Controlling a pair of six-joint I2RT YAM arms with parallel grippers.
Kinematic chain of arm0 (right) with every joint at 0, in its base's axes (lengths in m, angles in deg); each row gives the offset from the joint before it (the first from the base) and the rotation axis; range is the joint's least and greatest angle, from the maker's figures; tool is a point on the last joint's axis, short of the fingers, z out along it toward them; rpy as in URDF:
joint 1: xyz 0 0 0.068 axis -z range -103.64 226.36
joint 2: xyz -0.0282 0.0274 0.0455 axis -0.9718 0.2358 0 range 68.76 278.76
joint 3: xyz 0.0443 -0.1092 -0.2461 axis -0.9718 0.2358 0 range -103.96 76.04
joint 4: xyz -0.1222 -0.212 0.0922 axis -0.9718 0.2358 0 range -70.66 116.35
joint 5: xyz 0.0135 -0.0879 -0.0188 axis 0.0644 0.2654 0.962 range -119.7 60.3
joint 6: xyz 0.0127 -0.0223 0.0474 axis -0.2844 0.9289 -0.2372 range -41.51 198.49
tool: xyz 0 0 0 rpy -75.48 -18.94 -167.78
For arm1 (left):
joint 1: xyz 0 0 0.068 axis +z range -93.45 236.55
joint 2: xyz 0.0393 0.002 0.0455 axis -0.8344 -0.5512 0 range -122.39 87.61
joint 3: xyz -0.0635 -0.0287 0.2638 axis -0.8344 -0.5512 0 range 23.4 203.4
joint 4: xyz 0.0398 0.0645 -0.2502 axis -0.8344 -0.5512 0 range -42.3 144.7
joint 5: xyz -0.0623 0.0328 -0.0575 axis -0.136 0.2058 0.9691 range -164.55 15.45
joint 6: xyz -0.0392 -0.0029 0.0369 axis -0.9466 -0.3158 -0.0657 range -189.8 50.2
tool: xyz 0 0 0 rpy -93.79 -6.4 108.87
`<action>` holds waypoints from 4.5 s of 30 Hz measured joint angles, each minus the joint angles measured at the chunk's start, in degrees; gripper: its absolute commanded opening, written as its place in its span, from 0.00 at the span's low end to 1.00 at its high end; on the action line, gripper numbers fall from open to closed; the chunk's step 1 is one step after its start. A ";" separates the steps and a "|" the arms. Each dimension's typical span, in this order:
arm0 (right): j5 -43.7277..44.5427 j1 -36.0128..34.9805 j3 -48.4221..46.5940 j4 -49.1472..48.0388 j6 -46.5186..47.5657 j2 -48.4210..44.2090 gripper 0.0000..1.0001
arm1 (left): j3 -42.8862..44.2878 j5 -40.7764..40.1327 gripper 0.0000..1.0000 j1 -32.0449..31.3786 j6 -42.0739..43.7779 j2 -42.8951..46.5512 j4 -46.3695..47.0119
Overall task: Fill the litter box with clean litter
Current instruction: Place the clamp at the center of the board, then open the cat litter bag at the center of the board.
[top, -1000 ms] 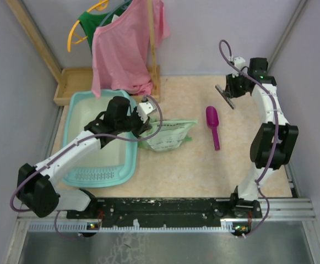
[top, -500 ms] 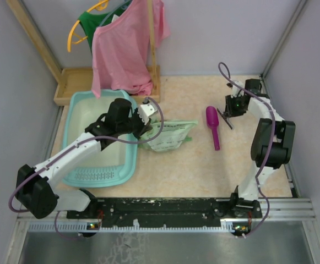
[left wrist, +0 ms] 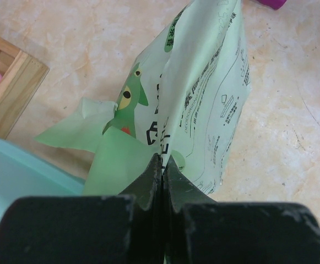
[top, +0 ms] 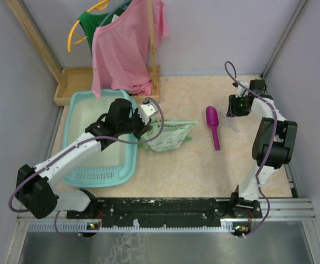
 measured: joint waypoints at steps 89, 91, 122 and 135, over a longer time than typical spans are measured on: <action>-29.18 -14.93 6.14 9.57 13.73 -24.92 0.00 | 6.86 -6.75 0.97 -1.53 -1.03 2.01 4.26; -28.72 -14.47 5.46 8.96 14.43 -25.35 0.00 | 6.97 -6.99 0.98 -1.53 -0.26 2.03 3.87; -32.02 -15.87 7.69 24.68 23.91 -31.63 0.64 | 12.46 -1.86 1.00 4.39 -1.51 5.38 -14.01; -32.15 -15.87 7.02 25.33 25.90 -30.67 0.63 | 13.22 0.15 1.00 13.53 2.56 -2.21 -12.44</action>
